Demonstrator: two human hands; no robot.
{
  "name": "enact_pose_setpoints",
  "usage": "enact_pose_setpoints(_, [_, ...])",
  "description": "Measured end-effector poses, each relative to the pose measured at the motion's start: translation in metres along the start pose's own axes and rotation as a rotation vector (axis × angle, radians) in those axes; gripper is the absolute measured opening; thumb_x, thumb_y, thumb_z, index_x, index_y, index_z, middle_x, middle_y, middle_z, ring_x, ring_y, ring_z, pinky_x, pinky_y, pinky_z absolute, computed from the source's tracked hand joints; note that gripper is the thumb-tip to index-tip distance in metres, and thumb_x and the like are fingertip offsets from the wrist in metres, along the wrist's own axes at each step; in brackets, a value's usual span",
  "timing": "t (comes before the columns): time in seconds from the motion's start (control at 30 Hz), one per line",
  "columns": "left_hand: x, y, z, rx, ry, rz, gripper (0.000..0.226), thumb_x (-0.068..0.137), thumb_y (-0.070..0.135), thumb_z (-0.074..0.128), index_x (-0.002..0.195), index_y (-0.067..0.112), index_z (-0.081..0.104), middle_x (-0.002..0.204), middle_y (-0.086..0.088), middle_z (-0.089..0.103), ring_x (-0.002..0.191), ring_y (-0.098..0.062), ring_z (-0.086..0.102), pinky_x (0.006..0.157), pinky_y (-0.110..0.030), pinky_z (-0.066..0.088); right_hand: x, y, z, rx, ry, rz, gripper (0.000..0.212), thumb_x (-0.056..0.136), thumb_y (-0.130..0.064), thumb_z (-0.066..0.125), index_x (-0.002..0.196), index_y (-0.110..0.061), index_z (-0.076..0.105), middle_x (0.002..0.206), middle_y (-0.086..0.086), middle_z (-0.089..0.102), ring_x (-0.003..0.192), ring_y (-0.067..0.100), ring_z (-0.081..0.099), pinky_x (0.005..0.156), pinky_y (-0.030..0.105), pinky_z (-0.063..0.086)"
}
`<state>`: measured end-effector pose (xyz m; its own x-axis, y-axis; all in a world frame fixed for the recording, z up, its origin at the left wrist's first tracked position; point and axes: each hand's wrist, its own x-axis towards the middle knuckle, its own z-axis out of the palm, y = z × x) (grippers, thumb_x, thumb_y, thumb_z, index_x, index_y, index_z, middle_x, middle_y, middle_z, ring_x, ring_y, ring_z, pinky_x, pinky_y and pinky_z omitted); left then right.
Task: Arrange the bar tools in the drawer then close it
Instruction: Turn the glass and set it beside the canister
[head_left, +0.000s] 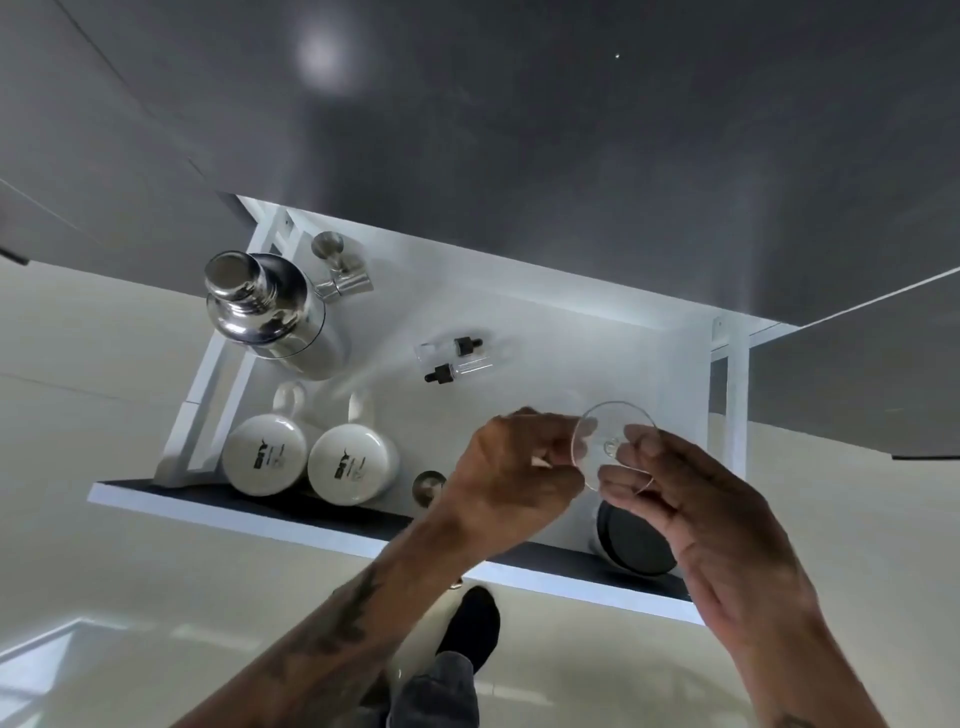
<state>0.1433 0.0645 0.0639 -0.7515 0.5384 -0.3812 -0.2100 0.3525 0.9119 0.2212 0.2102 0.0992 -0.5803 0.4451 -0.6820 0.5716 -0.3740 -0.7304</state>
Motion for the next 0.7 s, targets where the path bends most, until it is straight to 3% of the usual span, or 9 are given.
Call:
enact_pose_setpoints(0.1, [-0.013,-0.008,-0.009,-0.51,-0.105,-0.262,0.025,0.086,-0.006,0.065,0.111,-0.005,0.068,0.1,-0.025,0.071,0.088,-0.03,0.069,0.085,-0.039,0.059,0.005,0.021,0.0,0.02,-0.015,0.055,0.04,0.065,-0.037,0.076,0.095,-0.011,0.075,0.089,0.012,0.079,0.087,0.03,0.076,0.082,0.04,0.061])
enact_pose_setpoints(0.2, [-0.024,-0.021,-0.004,-0.486,-0.058,-0.323,0.023,0.087,0.012,0.068,0.105,-0.001,0.072,0.093,-0.024,0.073,0.088,-0.031,0.073,0.079,-0.035,0.06,0.008,0.042,-0.002,0.045,-0.053,0.08,0.07,0.034,-0.056,0.092,0.087,-0.012,0.081,0.087,0.017,0.078,0.082,0.031,0.077,0.074,0.036,0.063])
enact_pose_setpoints(0.23, [-0.026,-0.025,-0.002,-0.473,-0.047,-0.34,0.023,0.087,0.015,0.068,0.104,0.0,0.073,0.091,-0.023,0.074,0.087,-0.031,0.073,0.078,-0.035,0.061,0.008,0.048,-0.002,0.045,-0.05,0.091,0.071,0.034,-0.055,0.093,0.087,-0.01,0.08,0.086,0.017,0.078,0.082,0.031,0.077,0.074,0.037,0.062])
enact_pose_setpoints(0.37, [-0.028,-0.042,0.002,-0.389,-0.03,-0.384,0.022,0.088,0.018,0.068,0.101,0.002,0.074,0.088,-0.022,0.074,0.082,-0.03,0.075,0.077,-0.038,0.061,0.012,0.062,-0.003,-0.018,-0.002,0.146,0.041,0.067,-0.03,0.073,0.098,-0.004,0.075,0.09,0.021,0.077,0.086,0.035,0.076,0.083,0.044,0.058])
enact_pose_setpoints(0.53, [-0.021,-0.044,0.002,-0.283,-0.073,-0.46,0.017,0.088,0.012,0.069,0.1,0.001,0.075,0.094,-0.024,0.074,0.085,-0.029,0.074,0.08,-0.041,0.06,0.013,0.066,-0.001,-0.118,-0.025,0.221,0.045,0.062,-0.043,0.08,0.09,-0.008,0.078,0.089,0.018,0.078,0.078,0.022,0.077,0.084,0.041,0.06])
enact_pose_setpoints(0.6, [-0.016,-0.039,-0.011,-0.156,-0.162,-0.487,0.013,0.085,0.012,0.072,0.097,0.01,0.076,0.098,-0.019,0.075,0.085,-0.025,0.074,0.084,-0.043,0.058,0.012,0.062,-0.005,-0.222,-0.044,0.249,0.031,0.077,-0.029,0.076,0.099,-0.007,0.076,0.092,0.016,0.078,0.079,0.019,0.077,0.087,0.042,0.059])
enact_pose_setpoints(0.67, [-0.005,-0.032,-0.033,0.025,-0.178,-0.447,0.014,0.083,0.011,0.073,0.096,0.016,0.076,0.092,-0.006,0.075,0.079,-0.026,0.075,0.075,-0.04,0.061,0.012,0.052,-0.013,-0.418,-0.052,0.233,0.028,0.084,-0.027,0.073,0.109,-0.015,0.073,0.093,0.009,0.079,0.079,0.019,0.078,0.087,0.041,0.059])
enact_pose_setpoints(0.7, [0.005,-0.029,-0.047,0.14,-0.106,-0.396,0.014,0.083,0.013,0.071,0.094,0.018,0.077,0.088,-0.003,0.076,0.076,-0.026,0.075,0.07,-0.036,0.062,0.015,0.042,-0.015,-0.55,-0.007,0.177,0.025,0.084,-0.032,0.073,0.107,-0.024,0.072,0.088,0.005,0.08,0.078,0.021,0.077,0.087,0.043,0.059])
